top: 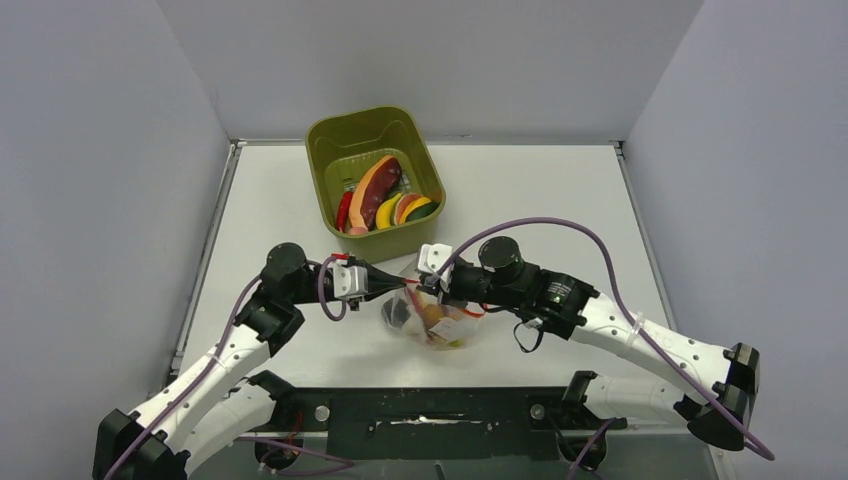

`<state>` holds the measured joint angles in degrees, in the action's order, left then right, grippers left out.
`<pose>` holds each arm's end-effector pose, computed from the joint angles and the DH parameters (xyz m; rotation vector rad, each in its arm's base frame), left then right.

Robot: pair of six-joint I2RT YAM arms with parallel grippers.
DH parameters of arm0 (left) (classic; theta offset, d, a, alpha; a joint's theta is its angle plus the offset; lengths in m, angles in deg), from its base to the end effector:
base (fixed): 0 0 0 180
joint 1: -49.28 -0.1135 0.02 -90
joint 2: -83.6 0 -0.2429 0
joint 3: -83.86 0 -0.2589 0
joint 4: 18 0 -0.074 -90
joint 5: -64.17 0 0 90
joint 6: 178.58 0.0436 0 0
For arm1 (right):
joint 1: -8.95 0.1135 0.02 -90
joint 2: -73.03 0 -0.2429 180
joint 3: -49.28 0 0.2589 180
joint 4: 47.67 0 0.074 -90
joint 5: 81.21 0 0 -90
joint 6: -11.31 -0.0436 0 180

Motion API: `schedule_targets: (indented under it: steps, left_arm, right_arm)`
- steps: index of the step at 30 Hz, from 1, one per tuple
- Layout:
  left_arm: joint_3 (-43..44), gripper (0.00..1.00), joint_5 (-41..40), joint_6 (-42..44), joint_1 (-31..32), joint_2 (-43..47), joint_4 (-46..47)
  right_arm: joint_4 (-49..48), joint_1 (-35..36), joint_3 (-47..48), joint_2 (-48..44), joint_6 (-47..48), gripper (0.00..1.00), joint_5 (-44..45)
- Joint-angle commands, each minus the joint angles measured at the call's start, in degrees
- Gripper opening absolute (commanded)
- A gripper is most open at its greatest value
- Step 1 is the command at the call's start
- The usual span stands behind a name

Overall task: Place the food in the zip-top bag and seal the zipper
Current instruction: Zip the zipper food storage bag at the center of the board.

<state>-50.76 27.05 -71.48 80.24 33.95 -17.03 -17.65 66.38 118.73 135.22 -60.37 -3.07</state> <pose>0.1717 -0.1435 0.2736 1.2770 1.1032 -0.9281 0.1384 0.2333 0.3159 -1.3448 1.5027 0.6446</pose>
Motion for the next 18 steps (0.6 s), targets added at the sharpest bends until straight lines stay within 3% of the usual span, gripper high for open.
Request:
schedule_targets:
  steps: [1,11,16,18]
  left_arm:
    - [3.96,0.0,-3.02,0.75,-1.31,3.65,1.47]
    - [2.29,0.0,-10.06,0.09,-2.22,6.42,1.38]
    - [2.67,0.0,-8.4,-1.53,-2.34,4.55,2.35]
    - [2.43,0.06,-6.86,-2.96,-2.27,3.66,3.82]
  right_arm:
    - [4.5,-2.75,1.37,-2.62,-0.7,0.0,0.65]
    - [8.67,-5.05,1.93,-5.53,0.46,0.0,1.36]
    - [7.78,-5.1,2.63,-4.62,0.4,0.0,-1.1]
    - [7.0,-5.09,3.1,-3.86,0.19,0.0,-2.15]
